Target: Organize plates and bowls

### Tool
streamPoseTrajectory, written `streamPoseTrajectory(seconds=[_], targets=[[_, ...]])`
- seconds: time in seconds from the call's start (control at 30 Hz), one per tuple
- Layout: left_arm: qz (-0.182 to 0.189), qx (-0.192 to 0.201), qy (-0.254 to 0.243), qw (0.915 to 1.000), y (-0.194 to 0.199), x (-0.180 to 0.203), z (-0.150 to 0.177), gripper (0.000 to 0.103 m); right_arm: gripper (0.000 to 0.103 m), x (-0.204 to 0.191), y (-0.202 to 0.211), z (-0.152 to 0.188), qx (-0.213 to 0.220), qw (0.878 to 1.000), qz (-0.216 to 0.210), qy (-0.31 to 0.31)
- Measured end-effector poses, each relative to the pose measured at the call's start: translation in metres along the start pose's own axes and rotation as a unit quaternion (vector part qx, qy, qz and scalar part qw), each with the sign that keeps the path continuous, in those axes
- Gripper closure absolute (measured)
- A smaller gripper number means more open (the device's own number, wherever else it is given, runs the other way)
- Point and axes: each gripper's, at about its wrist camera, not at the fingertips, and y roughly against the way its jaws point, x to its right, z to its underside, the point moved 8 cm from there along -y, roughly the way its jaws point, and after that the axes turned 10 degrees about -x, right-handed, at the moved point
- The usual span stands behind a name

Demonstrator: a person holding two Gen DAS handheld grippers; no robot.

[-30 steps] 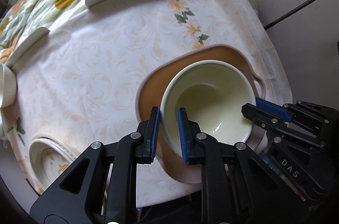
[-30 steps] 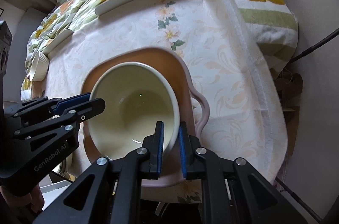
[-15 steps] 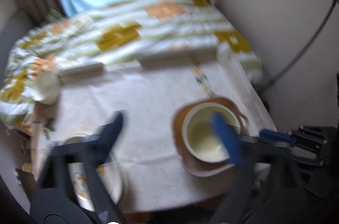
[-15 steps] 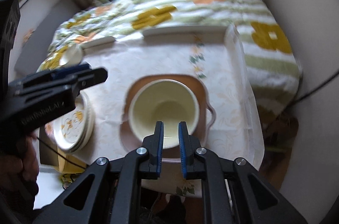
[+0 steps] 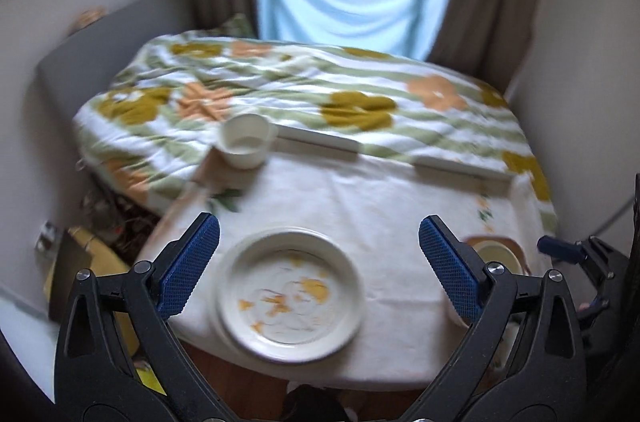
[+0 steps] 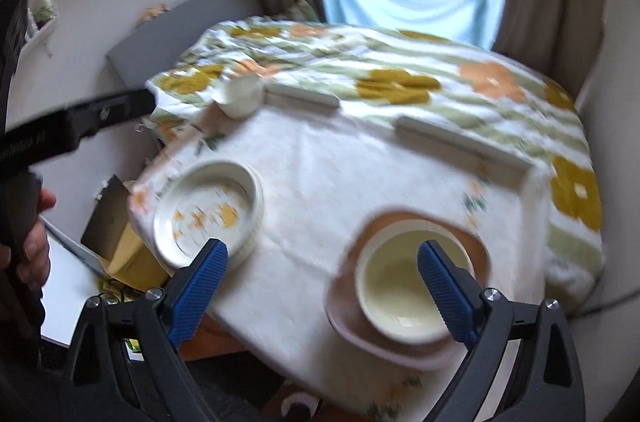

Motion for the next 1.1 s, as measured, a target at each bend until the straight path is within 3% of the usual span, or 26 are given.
streamPoseTrajectory(seconds=[0.2, 0.3, 0.47, 0.57, 0.63, 0.73, 0.8, 0.9, 0.97, 1.1], targets=[[-0.005, 0.007, 0.087, 0.9962, -0.006, -0.082, -0.030, 0.003, 0.008, -0.023, -0.009, -0.079, 0.011, 0.999, -0.016, 0.041], [0.000, -0.004, 0.117, 0.9931, -0.027, -0.113, -0.049, 0.003, 0.008, -0.038, -0.024, -0.127, 0.023, 0.998, -0.022, 0.054], [0.032, -0.041, 0.165, 0.9849, -0.087, -0.145, -0.078, 0.004, 0.008, -0.057, -0.078, -0.188, -0.006, 0.997, -0.060, 0.049], [0.050, -0.076, 0.193, 0.9771, -0.140, -0.160, -0.089, 0.011, 0.008, -0.065, -0.124, -0.216, -0.034, 0.996, -0.078, 0.037], [0.057, -0.092, 0.201, 0.9736, -0.170, -0.164, -0.094, 0.024, 0.010, -0.069, -0.156, -0.231, -0.053, 0.994, -0.087, 0.027], [0.065, -0.122, 0.211, 0.9677, -0.222, -0.173, -0.096, 0.044, 0.031, -0.073, -0.203, -0.243, -0.085, 0.991, -0.104, 0.012], [0.071, -0.144, 0.215, 0.9632, -0.256, -0.175, -0.095, 0.052, 0.041, -0.076, -0.236, -0.249, -0.106, 0.988, -0.114, 0.002], [0.078, -0.165, 0.214, 0.9596, -0.294, -0.174, -0.093, 0.056, 0.050, -0.079, -0.272, -0.249, -0.129, 0.985, -0.116, -0.007], [0.080, -0.171, 0.212, 0.9590, -0.309, -0.174, -0.095, 0.065, 0.057, -0.080, -0.289, -0.249, -0.138, 0.983, -0.120, -0.013], [0.076, -0.180, 0.210, 0.9580, -0.329, -0.178, -0.094, 0.072, 0.068, -0.085, -0.318, -0.252, -0.152, 0.979, -0.132, -0.023]])
